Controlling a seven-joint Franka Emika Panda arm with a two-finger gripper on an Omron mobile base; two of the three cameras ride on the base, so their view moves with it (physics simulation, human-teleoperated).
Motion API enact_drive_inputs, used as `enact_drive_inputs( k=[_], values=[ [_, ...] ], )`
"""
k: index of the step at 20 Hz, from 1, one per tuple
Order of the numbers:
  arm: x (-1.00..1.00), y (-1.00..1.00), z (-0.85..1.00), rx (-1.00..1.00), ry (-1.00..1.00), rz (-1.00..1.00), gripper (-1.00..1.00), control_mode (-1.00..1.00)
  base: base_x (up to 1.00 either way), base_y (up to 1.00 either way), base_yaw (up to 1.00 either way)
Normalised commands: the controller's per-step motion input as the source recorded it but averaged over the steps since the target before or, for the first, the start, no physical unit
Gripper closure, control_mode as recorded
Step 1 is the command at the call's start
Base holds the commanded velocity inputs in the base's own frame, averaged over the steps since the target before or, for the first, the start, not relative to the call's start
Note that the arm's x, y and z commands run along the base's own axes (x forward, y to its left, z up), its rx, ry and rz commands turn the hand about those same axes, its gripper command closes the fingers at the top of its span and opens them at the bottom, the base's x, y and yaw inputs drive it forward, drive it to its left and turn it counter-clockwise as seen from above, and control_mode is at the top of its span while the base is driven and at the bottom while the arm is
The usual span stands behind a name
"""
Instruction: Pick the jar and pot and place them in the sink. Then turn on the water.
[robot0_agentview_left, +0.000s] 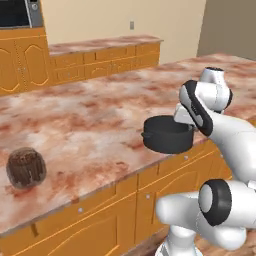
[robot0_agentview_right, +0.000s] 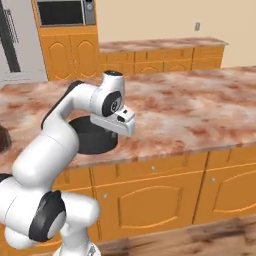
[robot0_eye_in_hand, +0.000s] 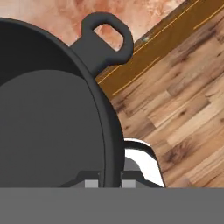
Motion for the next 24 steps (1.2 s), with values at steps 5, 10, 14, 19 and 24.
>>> enact_drive_inputs(
  k=[5,10,14,19,24],
  values=[
    [0.0,0.0,0.0,0.0,0.0,0.0,1.0,1.0,0.0,0.0,-1.0],
    [0.0,0.0,0.0,0.0,0.0,0.0,1.0,1.0,0.0,0.0,-1.0],
    [0.0,0.0,0.0,0.0,0.0,0.0,1.0,1.0,0.0,0.0,-1.0],
    [0.0,0.0,0.0,0.0,0.0,0.0,1.0,1.0,0.0,0.0,-0.97],
    [0.0,0.0,0.0,0.0,0.0,0.0,1.0,1.0,0.0,0.0,-0.99]
  ],
)
